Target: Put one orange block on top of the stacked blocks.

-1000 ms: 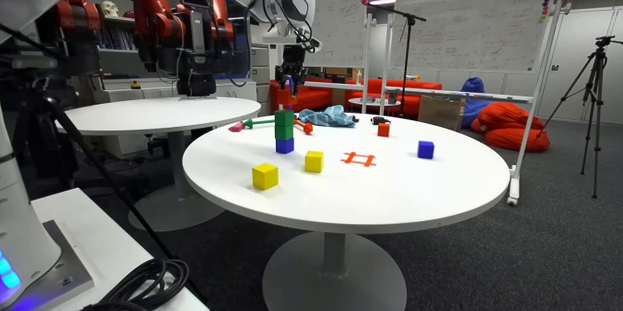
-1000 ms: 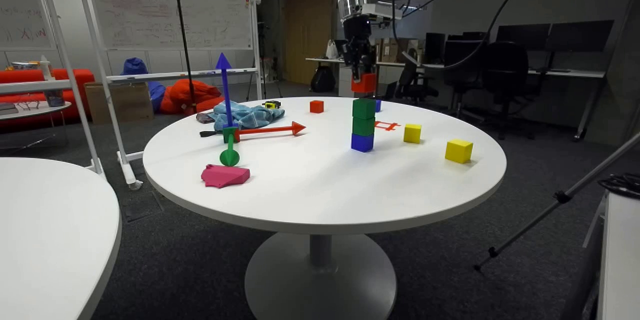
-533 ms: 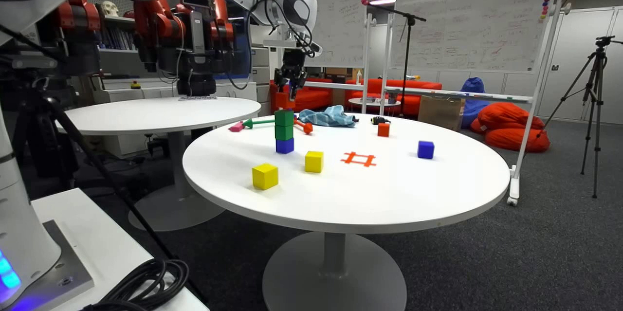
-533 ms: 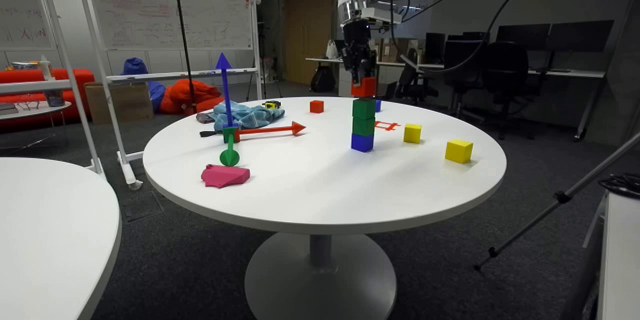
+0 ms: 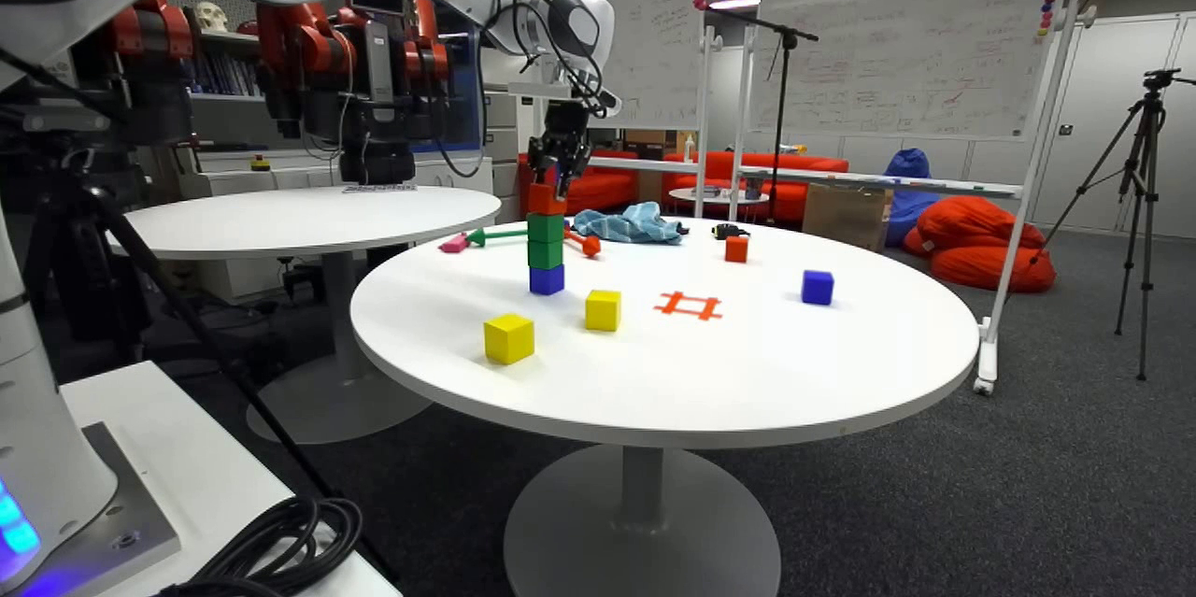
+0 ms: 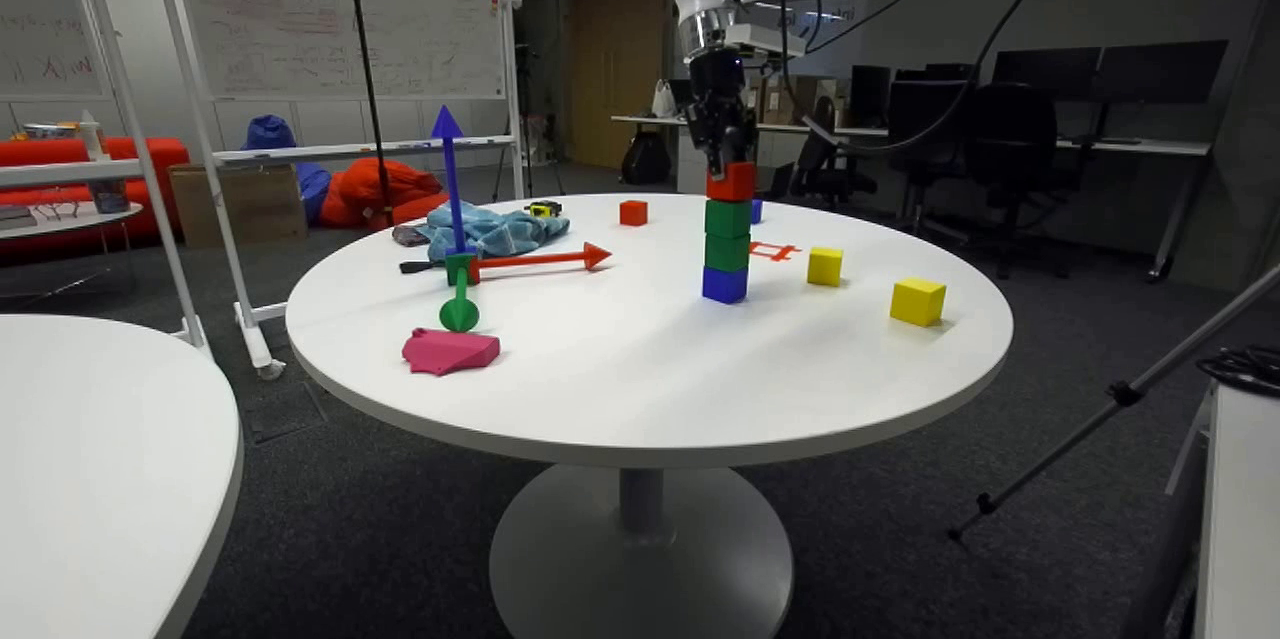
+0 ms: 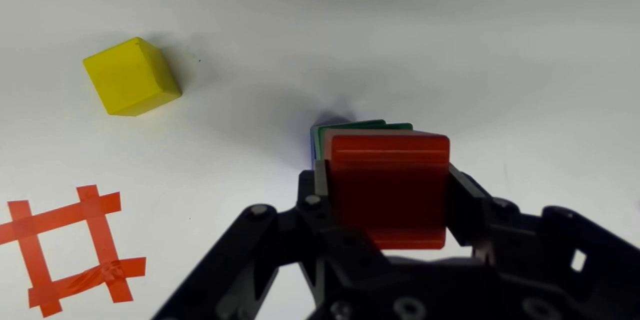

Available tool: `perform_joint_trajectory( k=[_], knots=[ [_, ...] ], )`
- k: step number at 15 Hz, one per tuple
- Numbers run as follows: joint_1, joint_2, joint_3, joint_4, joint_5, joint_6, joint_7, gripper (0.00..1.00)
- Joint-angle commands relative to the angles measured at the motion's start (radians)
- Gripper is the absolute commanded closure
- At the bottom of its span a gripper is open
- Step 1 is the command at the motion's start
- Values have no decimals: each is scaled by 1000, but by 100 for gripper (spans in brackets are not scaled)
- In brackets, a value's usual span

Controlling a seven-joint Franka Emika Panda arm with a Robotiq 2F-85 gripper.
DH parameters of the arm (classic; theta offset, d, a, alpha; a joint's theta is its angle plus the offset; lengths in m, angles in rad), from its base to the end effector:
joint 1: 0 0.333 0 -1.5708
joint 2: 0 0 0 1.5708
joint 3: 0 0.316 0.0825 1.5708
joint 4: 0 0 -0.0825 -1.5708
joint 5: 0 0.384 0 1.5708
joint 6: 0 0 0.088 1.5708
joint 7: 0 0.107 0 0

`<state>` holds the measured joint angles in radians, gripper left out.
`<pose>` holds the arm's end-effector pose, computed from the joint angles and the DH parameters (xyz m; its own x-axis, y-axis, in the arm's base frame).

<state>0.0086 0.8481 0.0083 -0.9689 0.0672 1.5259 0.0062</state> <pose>0.7376 0.0178 0.3391 0.9578 0.0121 -0.2873 -0.0083 -0.9975 -0.0696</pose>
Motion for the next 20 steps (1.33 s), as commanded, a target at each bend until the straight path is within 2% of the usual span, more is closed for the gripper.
perform_joint_trajectory(
  k=[1, 4, 5, 6, 7, 9, 10, 15, 20],
  knots=[
    [-22, 25, 18, 56, 21, -52, -20, 71],
    [-22, 28, 18, 62, 20, -56, -16, 71],
    [-21, 28, 17, 63, 20, -57, -12, 68],
    [-19, 25, 13, 57, 22, -52, -14, 21],
    [-19, 25, 12, 56, 23, -51, -13, 19],
    [-21, 25, 12, 57, 25, -53, -10, 4],
    [-21, 24, 12, 56, 25, -54, -9, 0],
    [-26, -1, 10, 36, 34, -42, 3, 0],
    [-41, -116, 5, -65, 68, 38, 22, 0]
  ],
)
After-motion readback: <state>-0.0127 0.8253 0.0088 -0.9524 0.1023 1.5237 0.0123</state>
